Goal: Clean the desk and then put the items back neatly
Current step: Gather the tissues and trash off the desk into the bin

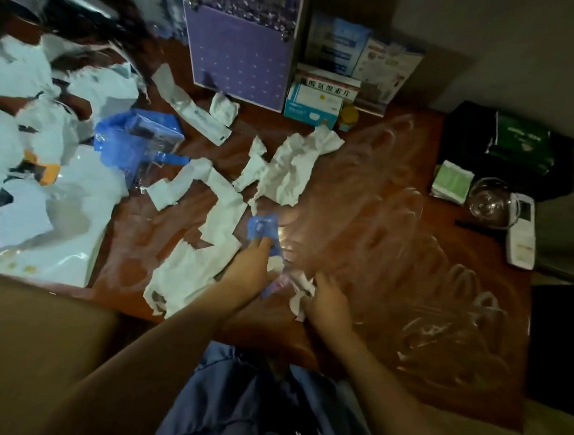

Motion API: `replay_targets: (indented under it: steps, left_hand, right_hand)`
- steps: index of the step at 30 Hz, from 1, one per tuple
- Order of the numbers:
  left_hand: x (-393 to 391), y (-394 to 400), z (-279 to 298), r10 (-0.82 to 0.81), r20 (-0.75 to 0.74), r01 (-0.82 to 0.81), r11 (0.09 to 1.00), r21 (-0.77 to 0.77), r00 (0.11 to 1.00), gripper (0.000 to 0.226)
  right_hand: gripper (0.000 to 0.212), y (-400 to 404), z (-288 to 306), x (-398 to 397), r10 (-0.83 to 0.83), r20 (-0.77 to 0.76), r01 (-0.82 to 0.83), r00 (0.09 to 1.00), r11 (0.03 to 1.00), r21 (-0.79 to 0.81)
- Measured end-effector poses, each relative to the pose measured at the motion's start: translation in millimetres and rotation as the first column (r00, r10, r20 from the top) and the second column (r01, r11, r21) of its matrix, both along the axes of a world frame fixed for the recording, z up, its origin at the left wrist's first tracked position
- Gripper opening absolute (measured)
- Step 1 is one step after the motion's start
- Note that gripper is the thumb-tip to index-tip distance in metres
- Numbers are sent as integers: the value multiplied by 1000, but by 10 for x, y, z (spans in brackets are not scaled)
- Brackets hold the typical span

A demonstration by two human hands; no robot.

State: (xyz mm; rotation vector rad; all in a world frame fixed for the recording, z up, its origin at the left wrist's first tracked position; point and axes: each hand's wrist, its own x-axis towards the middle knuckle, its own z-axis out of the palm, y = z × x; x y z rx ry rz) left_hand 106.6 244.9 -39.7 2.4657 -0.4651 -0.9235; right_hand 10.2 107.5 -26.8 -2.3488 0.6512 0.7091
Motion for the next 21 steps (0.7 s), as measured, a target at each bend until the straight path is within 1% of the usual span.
replay_targets:
  steps: [3, 6, 7, 9, 10, 13, 16, 18, 20, 21]
  left_hand:
    - [2, -5, -4, 41, -47, -43, 998, -38, 998, 38]
    - [-40, -26, 9, 43, -108, -46, 999, -22, 993, 24]
    - [-56, -46, 16, 34, -140, -36, 999, -11, 990, 19]
    - [-79, -83, 21, -10, -194, 20, 999, 51, 981, 13]
    - [-77, -96, 29, -38, -208, 55, 995, 79, 977, 11]
    - [-54, -109, 76, -68, -175, 81, 995, 65, 982, 14]
    - [-7, -179, 193, -129, -166, 142, 987, 72, 978, 8]
    - [29, -306, 323, -137, -154, 149, 986, 71, 978, 8]
    - [55, -460, 458, -128, -99, 132, 991, 32, 987, 13]
    - [52, -545, 536, -127, -57, 128, 992, 9, 990, 14]
  right_hand:
    - [26, -4, 18, 15, -57, 37, 56, 998, 998, 28]
    - [15, -8, 46, 19, -127, 81, 122, 989, 990, 66]
    - [14, -8, 50, 19, -142, 86, 135, 986, 988, 75]
    - [25, -6, 66, 19, -189, 75, 180, 979, 978, 108]
    - [26, -11, 79, 21, -222, 65, 212, 973, 969, 128]
    - [18, -70, 147, 38, -327, 59, 312, 943, 933, 179]
    - [23, -208, 249, 18, -352, 61, 338, 934, 926, 169]
    - [22, -312, 324, -19, -379, 71, 365, 923, 917, 161]
    - [22, -432, 409, -77, -406, 99, 392, 909, 910, 132]
    - [25, -497, 457, -110, -415, 119, 402, 902, 908, 120]
